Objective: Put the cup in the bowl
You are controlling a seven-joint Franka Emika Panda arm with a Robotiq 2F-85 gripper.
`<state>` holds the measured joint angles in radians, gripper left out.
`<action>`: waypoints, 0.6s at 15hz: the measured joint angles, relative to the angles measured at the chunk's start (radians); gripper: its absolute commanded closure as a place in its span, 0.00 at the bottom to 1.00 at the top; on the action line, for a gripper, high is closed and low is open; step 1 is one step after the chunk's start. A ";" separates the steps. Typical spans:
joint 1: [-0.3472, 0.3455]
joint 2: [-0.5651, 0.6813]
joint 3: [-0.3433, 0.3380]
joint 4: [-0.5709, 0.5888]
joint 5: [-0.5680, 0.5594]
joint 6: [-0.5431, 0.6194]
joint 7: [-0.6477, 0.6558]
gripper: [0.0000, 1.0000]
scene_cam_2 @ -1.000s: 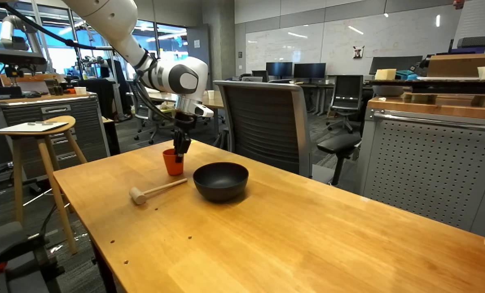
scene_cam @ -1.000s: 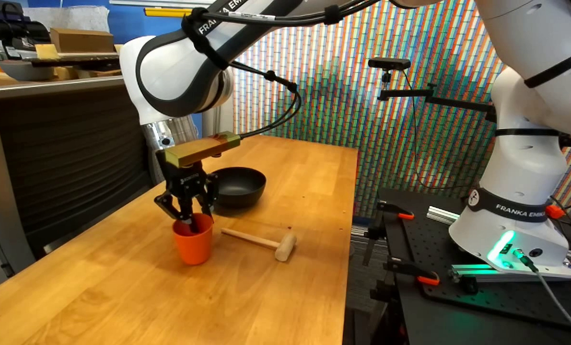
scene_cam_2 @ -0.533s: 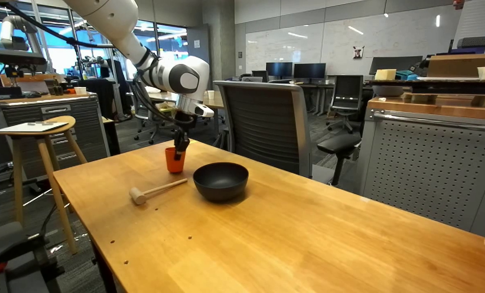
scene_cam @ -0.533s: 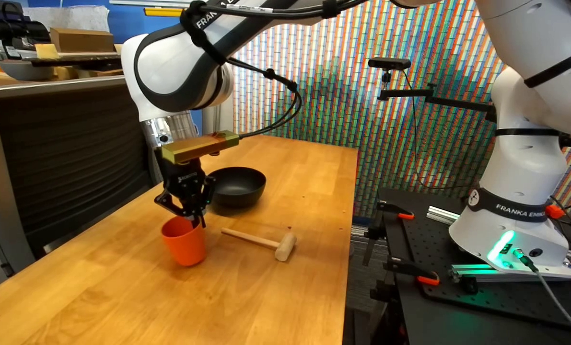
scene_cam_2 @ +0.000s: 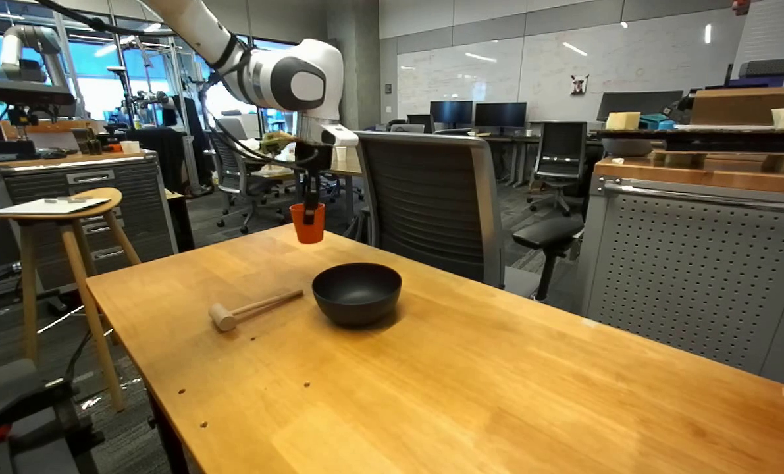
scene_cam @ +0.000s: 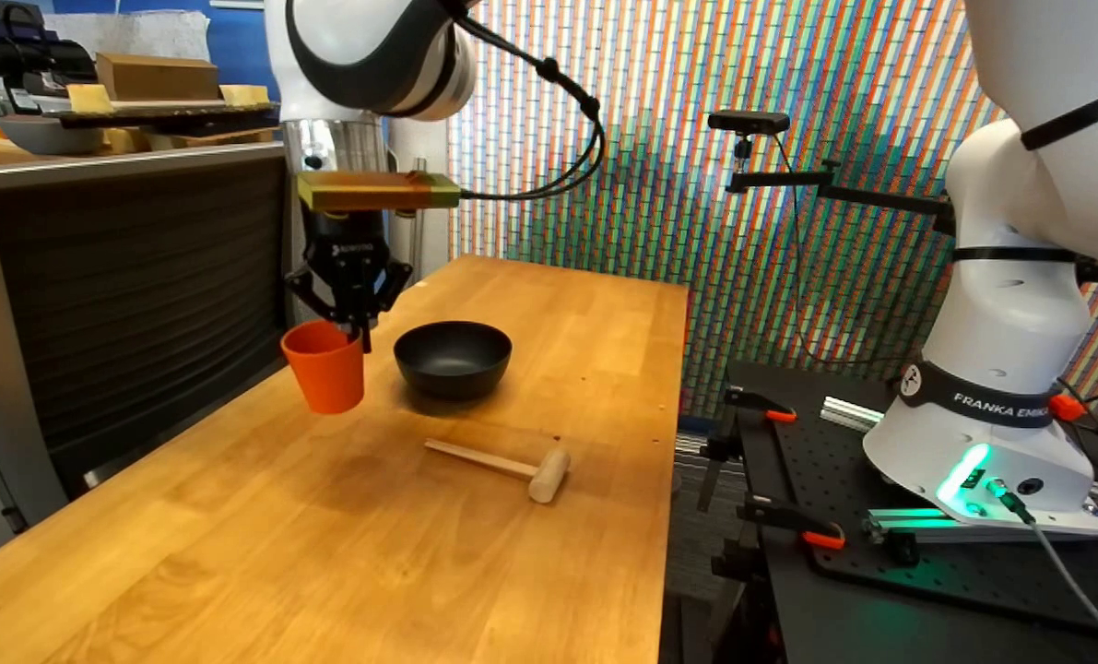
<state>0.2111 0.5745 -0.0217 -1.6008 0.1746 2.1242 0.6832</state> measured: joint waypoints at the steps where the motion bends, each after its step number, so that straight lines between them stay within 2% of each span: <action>1: -0.002 -0.050 -0.007 -0.045 0.000 0.028 0.030 0.98; 9: -0.055 -0.417 -0.034 -0.462 -0.001 0.220 0.309 0.98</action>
<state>0.1557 0.1577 -0.0555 -2.0626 0.1737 2.3445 0.9924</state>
